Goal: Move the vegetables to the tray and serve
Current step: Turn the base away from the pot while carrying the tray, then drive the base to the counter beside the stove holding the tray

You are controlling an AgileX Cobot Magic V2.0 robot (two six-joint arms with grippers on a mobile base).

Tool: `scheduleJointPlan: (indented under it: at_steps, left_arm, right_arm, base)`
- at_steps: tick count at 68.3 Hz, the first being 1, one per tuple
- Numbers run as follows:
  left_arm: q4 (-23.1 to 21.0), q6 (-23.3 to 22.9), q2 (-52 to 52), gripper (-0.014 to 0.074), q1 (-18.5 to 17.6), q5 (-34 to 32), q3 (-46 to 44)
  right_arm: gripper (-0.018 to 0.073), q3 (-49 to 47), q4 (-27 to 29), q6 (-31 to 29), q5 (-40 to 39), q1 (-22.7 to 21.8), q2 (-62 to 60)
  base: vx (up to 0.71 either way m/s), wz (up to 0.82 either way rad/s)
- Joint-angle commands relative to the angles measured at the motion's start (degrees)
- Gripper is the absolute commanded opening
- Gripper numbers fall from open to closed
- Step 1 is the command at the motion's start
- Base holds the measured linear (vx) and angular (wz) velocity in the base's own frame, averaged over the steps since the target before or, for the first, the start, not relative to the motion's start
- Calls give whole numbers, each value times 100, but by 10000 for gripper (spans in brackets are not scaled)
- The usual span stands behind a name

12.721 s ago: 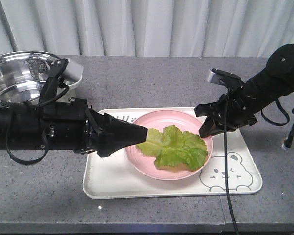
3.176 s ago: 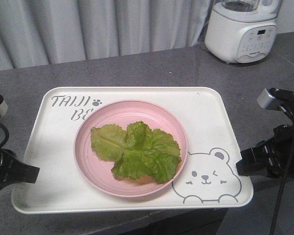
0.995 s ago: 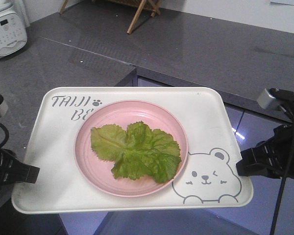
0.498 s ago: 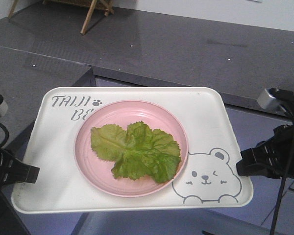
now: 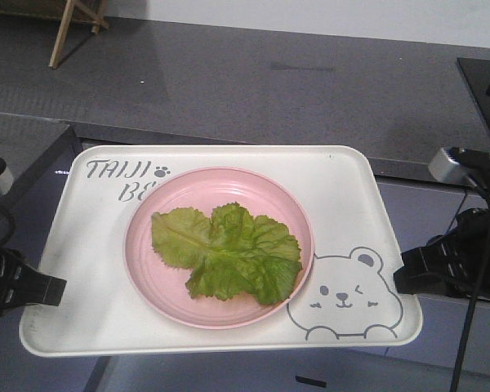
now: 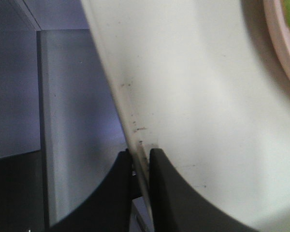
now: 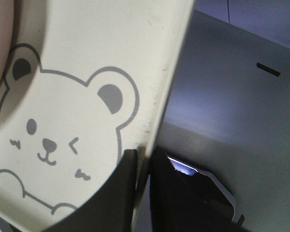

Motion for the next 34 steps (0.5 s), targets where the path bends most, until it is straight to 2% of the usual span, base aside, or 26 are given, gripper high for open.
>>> scheduleJointPlan:
  at_steps: [1,34]
  left_arm:
    - [-204,111,-109,-6,-58,-468,-167]
    - [-204,111,-109,-6,-58,-468,-167]
  right_arm:
    - [-1,-151,472,-295,174,61,-163]
    - [-1,-151,472,-295,199,61,-163]
  base:
    - [6,-25]
    - [7,-25]
